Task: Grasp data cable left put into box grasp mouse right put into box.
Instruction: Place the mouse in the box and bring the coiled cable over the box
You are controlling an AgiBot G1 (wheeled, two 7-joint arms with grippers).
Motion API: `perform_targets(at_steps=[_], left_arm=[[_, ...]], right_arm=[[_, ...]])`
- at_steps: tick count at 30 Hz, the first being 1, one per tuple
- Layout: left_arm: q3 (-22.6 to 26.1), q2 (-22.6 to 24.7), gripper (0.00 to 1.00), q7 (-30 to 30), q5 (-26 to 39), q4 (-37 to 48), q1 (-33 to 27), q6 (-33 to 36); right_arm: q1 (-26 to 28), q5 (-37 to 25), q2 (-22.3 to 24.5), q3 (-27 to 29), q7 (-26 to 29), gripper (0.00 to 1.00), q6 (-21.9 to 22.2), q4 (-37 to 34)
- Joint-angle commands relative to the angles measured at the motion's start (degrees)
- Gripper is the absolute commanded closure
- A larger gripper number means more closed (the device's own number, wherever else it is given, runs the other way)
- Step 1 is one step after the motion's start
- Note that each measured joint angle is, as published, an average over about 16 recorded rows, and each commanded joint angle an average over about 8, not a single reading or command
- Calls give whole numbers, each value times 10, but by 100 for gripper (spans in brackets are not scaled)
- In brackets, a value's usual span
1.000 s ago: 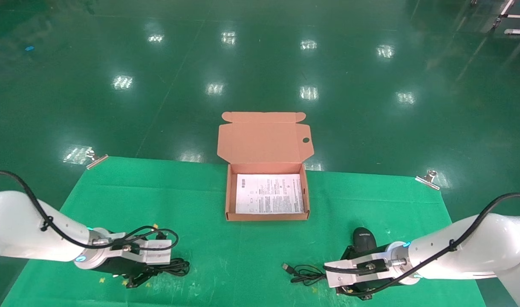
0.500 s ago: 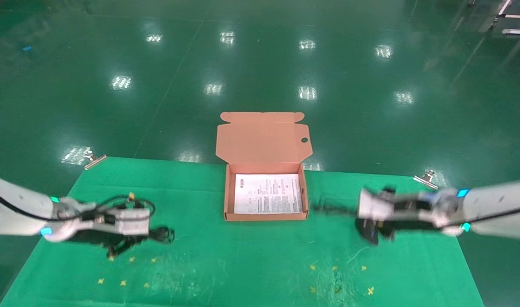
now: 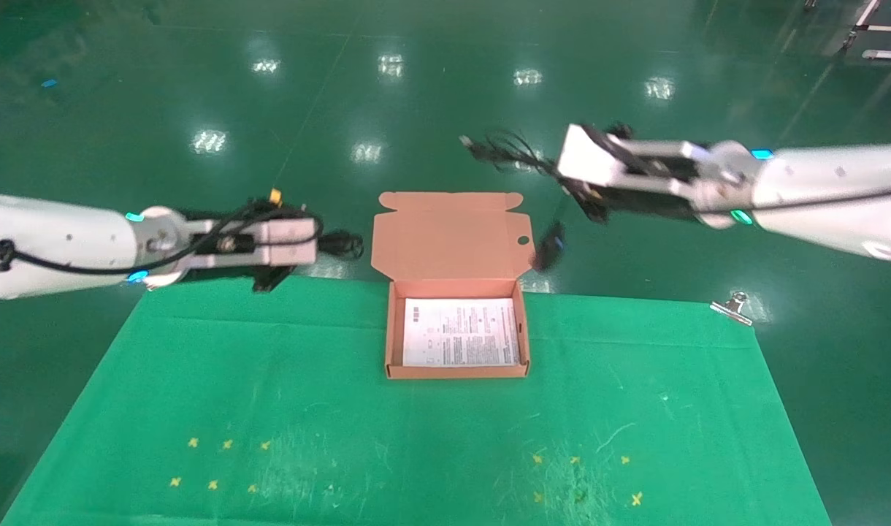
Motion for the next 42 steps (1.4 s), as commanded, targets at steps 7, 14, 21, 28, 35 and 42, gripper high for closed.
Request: perform_targets(at_steps=[7, 14, 21, 28, 35, 42], left_arm=[[0, 44, 100, 2, 33, 39, -24, -60], [4, 55, 100, 9, 38, 45, -28, -74], [8, 47, 100, 11, 39, 46, -18, -65], [14, 33, 100, 6, 50, 42, -5, -50], [20, 15, 100, -21, 75, 35, 8, -24], [25, -23, 100, -72, 111, -2, 20, 33]], right_arm=[[45, 50, -62, 21, -88, 100, 17, -104], [52, 66, -72, 28, -106, 100, 17, -128], [40, 70, -75, 25, -113, 100, 17, -127], [29, 73, -83, 16, -119, 100, 18, -142], [12, 84, -89, -2, -123, 100, 17, -148], [-13, 108, -94, -49, -104, 100, 19, -141]])
